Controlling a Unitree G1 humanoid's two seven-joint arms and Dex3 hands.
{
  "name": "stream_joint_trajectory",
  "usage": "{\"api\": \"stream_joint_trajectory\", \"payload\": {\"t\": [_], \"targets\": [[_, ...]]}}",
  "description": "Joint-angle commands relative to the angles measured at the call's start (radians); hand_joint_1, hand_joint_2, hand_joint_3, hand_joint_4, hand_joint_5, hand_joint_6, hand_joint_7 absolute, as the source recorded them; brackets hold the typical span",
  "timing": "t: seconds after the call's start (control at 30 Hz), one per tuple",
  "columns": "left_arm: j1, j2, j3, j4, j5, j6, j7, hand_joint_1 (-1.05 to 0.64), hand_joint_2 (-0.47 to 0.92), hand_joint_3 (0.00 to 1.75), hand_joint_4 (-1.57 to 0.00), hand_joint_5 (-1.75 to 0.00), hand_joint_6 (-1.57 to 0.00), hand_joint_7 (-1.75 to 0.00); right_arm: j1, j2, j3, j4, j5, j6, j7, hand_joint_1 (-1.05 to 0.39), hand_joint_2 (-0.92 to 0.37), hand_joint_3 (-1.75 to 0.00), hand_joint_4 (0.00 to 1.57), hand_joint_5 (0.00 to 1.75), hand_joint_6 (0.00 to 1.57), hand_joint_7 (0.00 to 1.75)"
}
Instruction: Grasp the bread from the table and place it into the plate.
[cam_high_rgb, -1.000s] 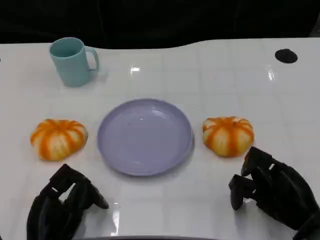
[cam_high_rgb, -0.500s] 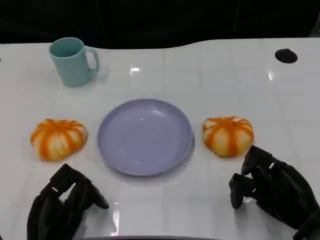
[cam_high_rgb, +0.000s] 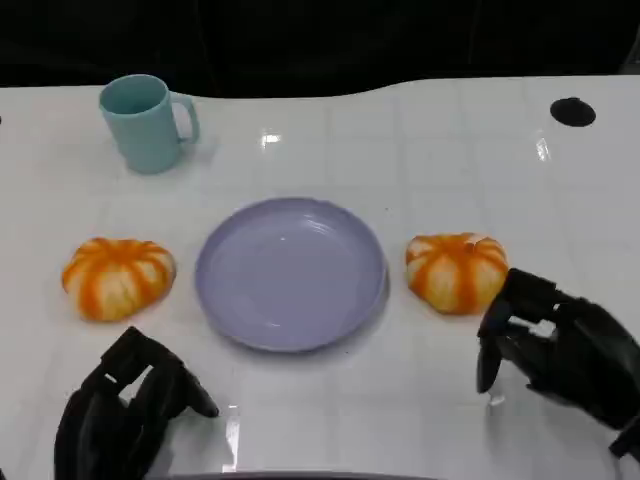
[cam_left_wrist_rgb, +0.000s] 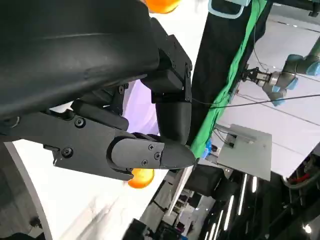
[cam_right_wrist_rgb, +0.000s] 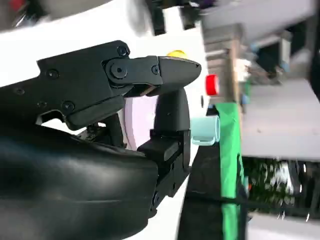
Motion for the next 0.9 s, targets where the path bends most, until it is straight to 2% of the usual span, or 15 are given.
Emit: {"api": "stream_joint_trajectory", "payload": {"t": [0.03, 0.1, 0.13, 0.2, 0.3, 0.4, 0.47, 0.53, 0.6, 0.73, 0.9], "targets": [[0.003, 0.017, 0.001, -0.011, 0.009, 0.002, 0.011, -0.58, 0.92, 0.25, -0.63, -1.75, -0.52, -1.52, -0.013, -0.086, 0.019, -0.061, -0.095, -0.111, -0.032, -0.45, -0.92, -0.16, 0.46, 1.08, 0.53, 0.62], [-0.002, 0.017, 0.003, -0.002, 0.01, -0.004, 0.008, -0.58, 0.92, 0.25, -0.63, -1.75, -0.52, -1.52, -0.024, -0.136, 0.035, -0.082, -0.201, -0.194, -0.08, -0.46, -0.92, -0.08, 0.53, 0.6, 0.61, 0.21], [-0.003, 0.016, 0.003, 0.001, 0.01, -0.007, 0.008, -0.57, 0.92, 0.25, -0.63, -1.75, -0.51, -1.52, -0.028, -0.151, 0.04, -0.085, -0.24, -0.218, -0.103, -0.49, -0.92, -0.06, 0.55, 0.45, 0.61, 0.11], [-0.004, 0.014, 0.005, 0.003, 0.009, -0.006, 0.007, -0.57, 0.92, 0.25, -0.63, -1.75, -0.51, -1.52, -0.039, -0.189, 0.055, -0.086, -0.331, -0.274, -0.159, -0.51, -0.92, -0.05, 0.56, 0.34, 0.61, 0.04], [-0.007, 0.014, 0.005, 0.007, 0.006, -0.001, 0.004, -0.58, 0.92, 0.24, -0.64, -1.75, -0.52, -1.51, -0.067, -0.261, 0.08, -0.083, -0.495, -0.361, -0.259, -0.5, -0.92, -0.04, 0.44, 0.15, 0.45, 0.0], [-0.01, 0.013, 0.005, 0.011, 0.01, -0.008, 0.006, -0.58, 0.92, 0.24, -0.64, -1.75, -0.53, -1.51, -0.083, -0.296, 0.102, -0.073, -0.59, -0.385, -0.342, -0.49, -0.9, -0.02, 0.38, 0.08, 0.4, 0.0], [-0.012, 0.012, 0.006, 0.015, 0.009, -0.013, 0.004, -0.57, 0.92, 0.25, -0.64, -1.75, -0.53, -1.5, -0.099, -0.326, 0.127, -0.078, -0.716, -0.376, -0.428, -0.51, -0.9, -0.01, 0.33, 0.04, 0.35, 0.0], [-0.013, 0.011, 0.007, 0.017, 0.008, -0.015, 0.002, -0.56, 0.92, 0.25, -0.64, -1.75, -0.53, -1.49, -0.108, -0.343, 0.146, -0.078, -0.779, -0.37, -0.483, -0.52, -0.91, -0.01, 0.3, 0.02, 0.32, 0.0], [-0.013, 0.011, 0.007, 0.018, 0.007, -0.015, 0.002, -0.56, 0.92, 0.25, -0.64, -1.75, -0.53, -1.49, -0.11, -0.351, 0.16, -0.075, -0.79, -0.368, -0.509, -0.52, -0.91, -0.01, 0.3, 0.02, 0.32, 0.0], [-0.013, 0.011, 0.009, 0.023, 0.006, -0.018, -0.002, -0.56, 0.92, 0.27, -0.63, -1.75, -0.53, -1.48, -0.153, -0.355, 0.217, -0.05, -0.968, -0.344, -0.696, -0.47, -0.87, 0.0, 0.24, 0.0, 0.29, 0.0], [-0.013, 0.01, 0.011, 0.021, 0.0, -0.006, -0.002, -0.56, 0.92, 0.26, -0.62, -1.75, -0.52, -1.48, -0.194, -0.367, 0.282, -0.007, -1.075, -0.325, -0.84, -0.45, -0.85, 0.0, 0.24, 0.0, 0.28, 0.0]]}}
